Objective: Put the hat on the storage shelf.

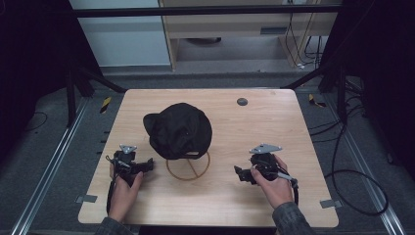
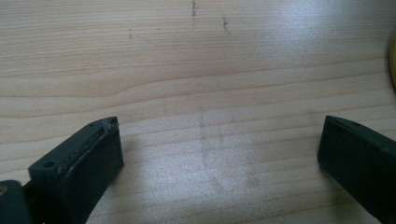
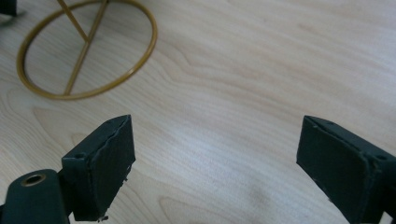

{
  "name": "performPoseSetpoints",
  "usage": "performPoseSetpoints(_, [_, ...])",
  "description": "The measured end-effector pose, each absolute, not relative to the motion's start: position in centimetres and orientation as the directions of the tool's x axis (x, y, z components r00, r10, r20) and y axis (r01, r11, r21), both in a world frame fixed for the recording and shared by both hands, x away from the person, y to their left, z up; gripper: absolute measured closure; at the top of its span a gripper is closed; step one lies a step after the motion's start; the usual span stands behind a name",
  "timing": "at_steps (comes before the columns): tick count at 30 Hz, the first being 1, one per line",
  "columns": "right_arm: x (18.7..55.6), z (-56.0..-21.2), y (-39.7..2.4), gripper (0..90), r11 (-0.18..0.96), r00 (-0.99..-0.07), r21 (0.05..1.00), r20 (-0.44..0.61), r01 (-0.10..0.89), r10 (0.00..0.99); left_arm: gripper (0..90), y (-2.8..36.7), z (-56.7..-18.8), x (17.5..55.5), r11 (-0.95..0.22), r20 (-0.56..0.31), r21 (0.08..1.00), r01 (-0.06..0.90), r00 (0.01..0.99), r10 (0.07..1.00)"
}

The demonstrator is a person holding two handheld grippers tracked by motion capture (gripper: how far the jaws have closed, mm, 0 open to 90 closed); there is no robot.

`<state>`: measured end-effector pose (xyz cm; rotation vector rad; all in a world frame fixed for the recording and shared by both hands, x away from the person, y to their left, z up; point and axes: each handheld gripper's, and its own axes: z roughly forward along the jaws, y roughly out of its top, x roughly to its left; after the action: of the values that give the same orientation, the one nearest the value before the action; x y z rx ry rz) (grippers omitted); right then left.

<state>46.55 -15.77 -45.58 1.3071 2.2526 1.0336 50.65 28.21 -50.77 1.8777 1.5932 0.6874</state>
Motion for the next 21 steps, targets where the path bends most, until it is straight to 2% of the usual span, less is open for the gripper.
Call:
performPoseSetpoints(7, [45.9, -47.5, -15.8, 11.3, 0.299, -0.507, 0.716, 0.088, 0.630, 0.857, 0.0, 28.2, -50.8, 50.7, -0.122, 0.018, 0.713, 0.691, 0.156, 0.988])
performPoseSetpoints(21, [45.6, -49.2, -15.7, 11.0, 0.291, -0.499, 0.715, 0.093, 0.636, 0.862, 0.0, 28.2, -50.8, 50.7, -0.122, 0.018, 0.713, 0.691, 0.156, 0.988])
